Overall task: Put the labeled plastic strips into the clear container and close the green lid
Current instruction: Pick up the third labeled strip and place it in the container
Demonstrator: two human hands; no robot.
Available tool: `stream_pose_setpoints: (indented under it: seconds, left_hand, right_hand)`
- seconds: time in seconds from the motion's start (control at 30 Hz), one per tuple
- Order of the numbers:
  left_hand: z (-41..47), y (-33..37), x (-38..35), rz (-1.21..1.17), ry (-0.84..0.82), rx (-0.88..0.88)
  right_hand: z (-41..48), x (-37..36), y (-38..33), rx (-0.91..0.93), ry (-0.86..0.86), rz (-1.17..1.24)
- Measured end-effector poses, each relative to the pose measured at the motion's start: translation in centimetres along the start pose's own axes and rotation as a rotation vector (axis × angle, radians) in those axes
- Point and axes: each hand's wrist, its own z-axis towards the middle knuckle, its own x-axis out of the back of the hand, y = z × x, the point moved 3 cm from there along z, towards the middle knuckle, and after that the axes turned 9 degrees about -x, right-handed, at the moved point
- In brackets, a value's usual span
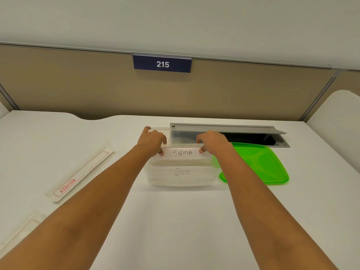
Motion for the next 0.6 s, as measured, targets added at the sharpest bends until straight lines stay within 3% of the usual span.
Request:
stream_pose_setpoints:
  seconds: [0.6]
  left_hand:
    - [0.6,0.5,-1.2,0.159,-0.052,-0.031]
  right_hand:
    - [1.3,-1.9,-0.2,0.016,-0.032,-0.065]
